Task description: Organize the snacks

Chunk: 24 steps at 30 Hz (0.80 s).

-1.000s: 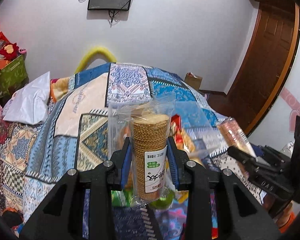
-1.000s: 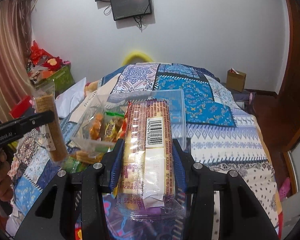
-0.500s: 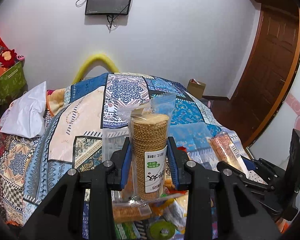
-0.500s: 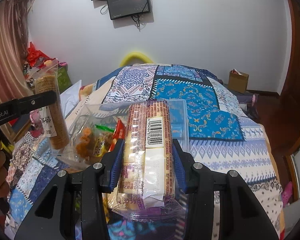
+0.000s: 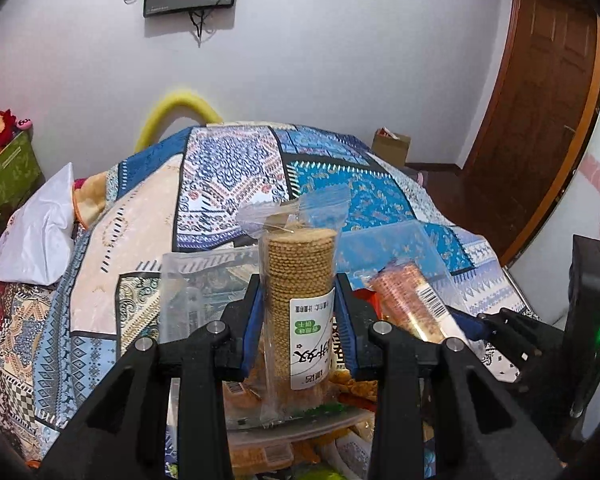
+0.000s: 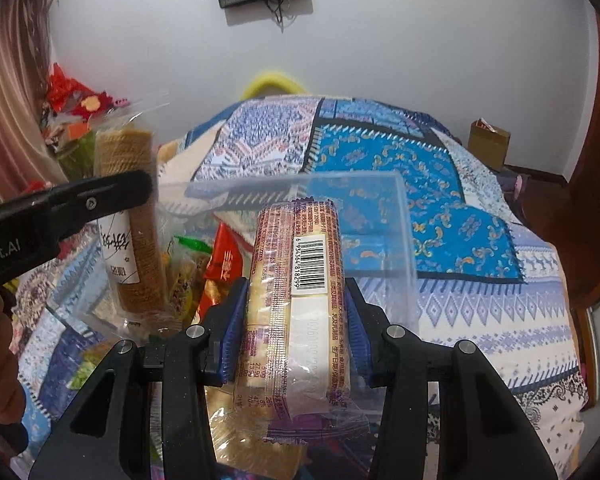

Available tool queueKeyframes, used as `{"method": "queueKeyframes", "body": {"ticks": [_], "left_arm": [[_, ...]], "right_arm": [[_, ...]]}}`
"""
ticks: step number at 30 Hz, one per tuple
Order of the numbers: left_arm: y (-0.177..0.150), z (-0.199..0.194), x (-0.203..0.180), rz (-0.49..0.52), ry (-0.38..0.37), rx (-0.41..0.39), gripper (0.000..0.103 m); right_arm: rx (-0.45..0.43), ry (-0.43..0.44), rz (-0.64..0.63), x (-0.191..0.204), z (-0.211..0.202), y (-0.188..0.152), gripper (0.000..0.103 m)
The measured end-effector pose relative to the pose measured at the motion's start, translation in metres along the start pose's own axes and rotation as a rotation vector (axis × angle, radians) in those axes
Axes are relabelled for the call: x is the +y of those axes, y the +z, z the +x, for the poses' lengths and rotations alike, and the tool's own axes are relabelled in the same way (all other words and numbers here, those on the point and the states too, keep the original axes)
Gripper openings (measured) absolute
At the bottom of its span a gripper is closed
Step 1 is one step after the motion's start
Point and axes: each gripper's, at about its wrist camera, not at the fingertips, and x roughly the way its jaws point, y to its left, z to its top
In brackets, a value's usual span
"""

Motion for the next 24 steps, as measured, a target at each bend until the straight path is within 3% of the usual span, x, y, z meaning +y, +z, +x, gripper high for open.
{"method": "queueKeyframes", "body": {"ticks": [14, 24], "left_arm": [[-0.013, 0.035, 0.009, -0.051, -0.005, 0.127, 0.036], [-0.016, -0.019, 0.002, 0.014, 0.027, 0.041, 0.055]], "right_arm": [[0.025, -0.02, 0.001, -0.007, -0.003, -0.002, 0.042], [0.012, -0.025, -0.003, -0.005, -0.03, -0.003, 0.045]]}}
